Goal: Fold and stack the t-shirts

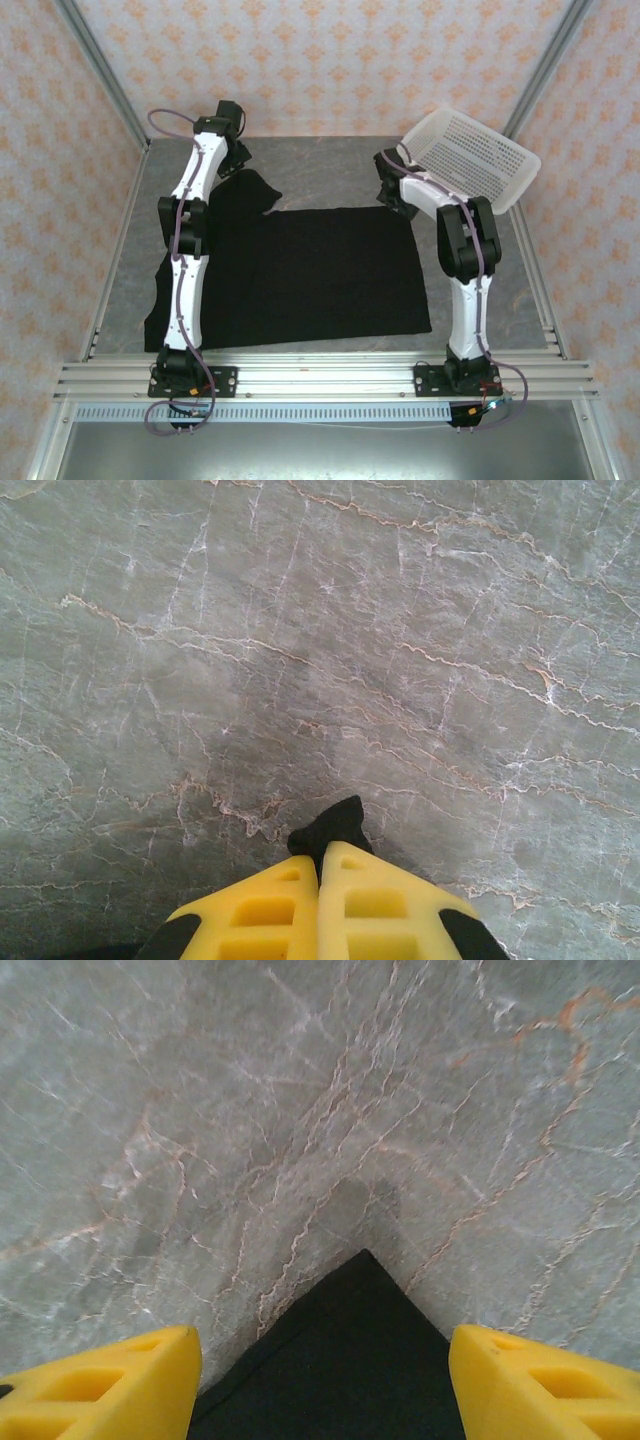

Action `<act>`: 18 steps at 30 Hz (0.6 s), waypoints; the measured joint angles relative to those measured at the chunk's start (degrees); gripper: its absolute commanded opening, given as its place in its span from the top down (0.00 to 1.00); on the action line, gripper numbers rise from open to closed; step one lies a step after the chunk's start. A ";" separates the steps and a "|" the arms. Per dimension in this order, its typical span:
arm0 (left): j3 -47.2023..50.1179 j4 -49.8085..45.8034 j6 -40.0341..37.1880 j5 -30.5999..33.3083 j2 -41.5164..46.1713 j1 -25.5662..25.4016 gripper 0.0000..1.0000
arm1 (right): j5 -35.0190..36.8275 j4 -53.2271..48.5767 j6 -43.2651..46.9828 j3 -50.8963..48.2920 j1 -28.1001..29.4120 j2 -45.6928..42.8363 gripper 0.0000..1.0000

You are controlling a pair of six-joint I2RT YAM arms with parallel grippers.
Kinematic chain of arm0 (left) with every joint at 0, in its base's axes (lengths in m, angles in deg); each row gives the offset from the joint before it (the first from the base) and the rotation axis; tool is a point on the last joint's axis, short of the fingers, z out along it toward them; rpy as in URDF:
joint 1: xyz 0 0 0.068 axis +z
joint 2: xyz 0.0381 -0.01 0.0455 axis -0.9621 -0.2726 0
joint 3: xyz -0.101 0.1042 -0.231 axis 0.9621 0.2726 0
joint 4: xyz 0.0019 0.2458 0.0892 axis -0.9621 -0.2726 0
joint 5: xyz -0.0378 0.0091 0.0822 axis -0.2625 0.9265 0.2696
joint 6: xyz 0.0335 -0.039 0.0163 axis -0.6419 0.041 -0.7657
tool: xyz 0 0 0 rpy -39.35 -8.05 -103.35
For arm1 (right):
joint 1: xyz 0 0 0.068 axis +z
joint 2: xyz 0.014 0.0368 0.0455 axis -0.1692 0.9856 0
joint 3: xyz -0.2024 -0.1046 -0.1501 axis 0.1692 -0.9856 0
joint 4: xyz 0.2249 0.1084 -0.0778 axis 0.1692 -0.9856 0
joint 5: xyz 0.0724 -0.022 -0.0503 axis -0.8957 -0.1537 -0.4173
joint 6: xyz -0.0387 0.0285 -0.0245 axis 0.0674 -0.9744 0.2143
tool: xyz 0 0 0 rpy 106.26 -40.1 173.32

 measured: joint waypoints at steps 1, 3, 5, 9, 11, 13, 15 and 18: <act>0.00 0.00 0.00 0.00 0.13 0.00 1.00 | 0.28 -0.24 0.00 0.22 0.11 0.61 0.33; 0.00 0.00 0.02 -0.07 0.44 0.00 1.00 | 0.85 -0.92 0.02 0.74 0.17 1.55 0.33; 0.00 0.00 0.02 -0.20 0.74 0.00 1.00 | 1.38 -0.90 0.11 1.05 0.17 2.38 0.36; 0.00 0.00 0.02 -0.26 1.20 0.00 1.00 | 1.86 -1.05 1.03 2.12 0.07 3.69 0.46; 0.00 0.00 0.00 -0.39 1.31 0.00 1.00 | 1.55 -0.79 1.33 2.23 -0.07 3.80 0.52; 0.00 0.00 0.00 -0.42 1.31 0.00 1.00 | 1.40 -0.61 1.77 2.29 -0.20 3.82 0.61; 0.00 0.00 0.00 -0.48 1.31 0.00 1.00 | 1.22 -0.50 2.40 2.34 -0.35 3.82 0.73; 0.00 0.07 0.00 -0.90 1.31 0.00 1.00 | 1.01 -0.50 3.19 2.49 -0.74 3.82 0.88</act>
